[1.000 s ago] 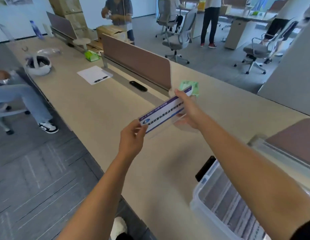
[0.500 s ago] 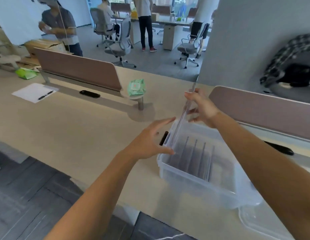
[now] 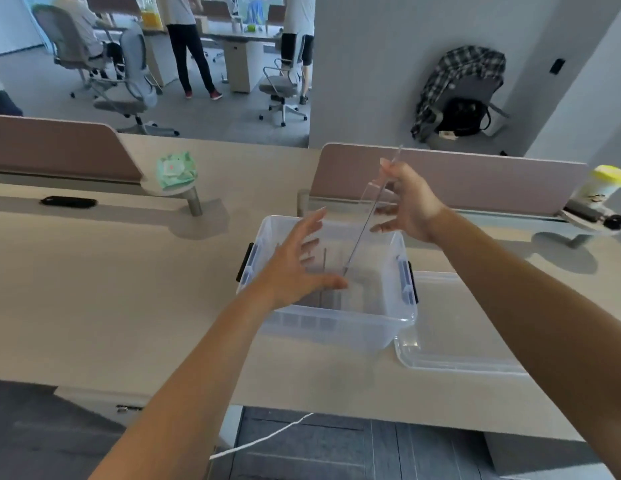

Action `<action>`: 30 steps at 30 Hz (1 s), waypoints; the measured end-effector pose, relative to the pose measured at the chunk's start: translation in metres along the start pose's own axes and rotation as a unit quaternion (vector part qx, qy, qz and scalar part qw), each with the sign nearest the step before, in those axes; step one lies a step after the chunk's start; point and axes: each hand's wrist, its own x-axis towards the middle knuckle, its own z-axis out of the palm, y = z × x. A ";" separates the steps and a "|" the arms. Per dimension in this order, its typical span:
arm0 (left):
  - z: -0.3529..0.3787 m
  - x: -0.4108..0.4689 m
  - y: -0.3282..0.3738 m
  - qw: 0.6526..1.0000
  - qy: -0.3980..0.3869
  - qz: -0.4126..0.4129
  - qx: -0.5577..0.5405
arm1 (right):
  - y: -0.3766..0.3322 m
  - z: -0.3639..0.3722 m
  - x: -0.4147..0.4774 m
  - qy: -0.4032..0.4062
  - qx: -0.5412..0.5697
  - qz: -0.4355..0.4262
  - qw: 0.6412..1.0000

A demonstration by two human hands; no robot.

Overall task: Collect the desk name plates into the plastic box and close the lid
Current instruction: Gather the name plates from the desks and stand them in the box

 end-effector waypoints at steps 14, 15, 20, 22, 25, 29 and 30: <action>0.163 0.052 0.015 0.988 0.062 -0.140 -0.026 | 0.028 -0.125 -0.001 -0.038 -0.226 -0.043 0.973; 0.166 0.055 0.012 0.987 0.078 -0.142 -0.005 | 0.030 -0.127 0.001 -0.037 -0.233 -0.046 0.971; 0.164 0.071 -0.004 0.978 0.101 -0.156 0.095 | 0.037 -0.106 0.012 -0.045 -0.274 -0.013 0.961; 0.157 0.079 -0.015 0.978 0.088 -0.154 0.106 | 0.046 -0.092 0.025 -0.005 -0.314 -0.027 0.949; 0.139 0.091 -0.034 0.972 0.038 -0.184 0.144 | 0.059 -0.079 0.047 0.033 -0.326 -0.019 0.945; 0.100 0.104 -0.066 0.968 -0.050 -0.183 0.164 | 0.075 -0.078 0.075 0.066 -0.331 0.007 0.941; 0.090 0.106 -0.077 0.966 -0.052 -0.183 0.177 | 0.081 -0.079 0.081 0.074 -0.337 0.016 0.938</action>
